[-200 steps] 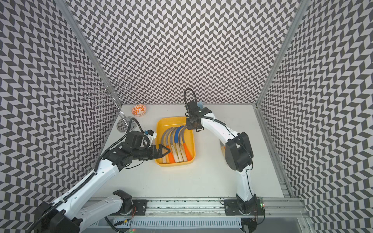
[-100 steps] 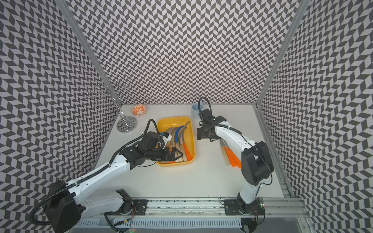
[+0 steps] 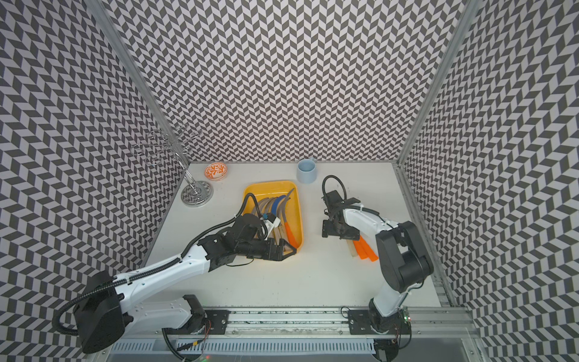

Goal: Put small sickles into storage boxes
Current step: Pick up the sickle at the center of the board.

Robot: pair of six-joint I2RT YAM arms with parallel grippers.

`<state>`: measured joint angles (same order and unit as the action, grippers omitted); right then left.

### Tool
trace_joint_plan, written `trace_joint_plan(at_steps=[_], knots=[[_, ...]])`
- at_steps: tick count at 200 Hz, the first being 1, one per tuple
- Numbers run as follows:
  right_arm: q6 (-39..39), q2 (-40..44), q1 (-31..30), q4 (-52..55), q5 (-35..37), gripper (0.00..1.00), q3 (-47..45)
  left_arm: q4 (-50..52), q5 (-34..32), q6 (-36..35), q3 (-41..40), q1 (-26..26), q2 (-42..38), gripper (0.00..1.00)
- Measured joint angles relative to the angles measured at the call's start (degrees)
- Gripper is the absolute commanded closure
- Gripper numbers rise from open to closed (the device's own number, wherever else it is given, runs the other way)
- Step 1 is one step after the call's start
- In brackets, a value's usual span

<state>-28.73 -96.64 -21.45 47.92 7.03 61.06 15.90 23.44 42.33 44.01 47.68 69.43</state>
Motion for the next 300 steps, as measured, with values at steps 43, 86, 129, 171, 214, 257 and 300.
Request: trace_joint_plan(at_steps=[43, 86, 129, 171, 214, 257, 300], knots=[[-0.5, 0.3, 2.1, -3.1, -0.9, 0.0, -3.2, -0.1, -0.4, 0.2, -0.7, 0.2, 0.0, 0.0], [-0.6, 0.3, 2.1, -5.9, -2.3, 0.08, -5.2, 0.0, -0.9, 0.2, -0.8, 0.2, 0.0, 0.0], [-0.9, 0.5, 2.1, -8.0, -3.4, 0.3, -5.9, 0.0, -1.3, 0.2, -1.2, 0.2, -0.4, 0.0], [-0.4, 0.7, 2.1, -8.7, -3.3, 0.51, -6.2, 0.2, -1.6, 0.2, -1.3, 0.2, -0.5, 0.0], [0.7, 0.7, 2.1, -9.8, -2.5, 0.75, -6.6, 0.4, -2.0, -0.1, -1.3, 0.2, -0.5, 0.0], [2.2, 0.7, 2.1, -10.3, -1.5, 0.91, -6.6, 1.3, -2.3, -0.5, -1.1, 0.0, -0.5, 0.0], [3.6, 0.7, 2.1, -9.0, -0.6, 0.94, -5.8, 3.7, -2.6, -1.6, 1.1, -1.4, -0.5, 0.0]])
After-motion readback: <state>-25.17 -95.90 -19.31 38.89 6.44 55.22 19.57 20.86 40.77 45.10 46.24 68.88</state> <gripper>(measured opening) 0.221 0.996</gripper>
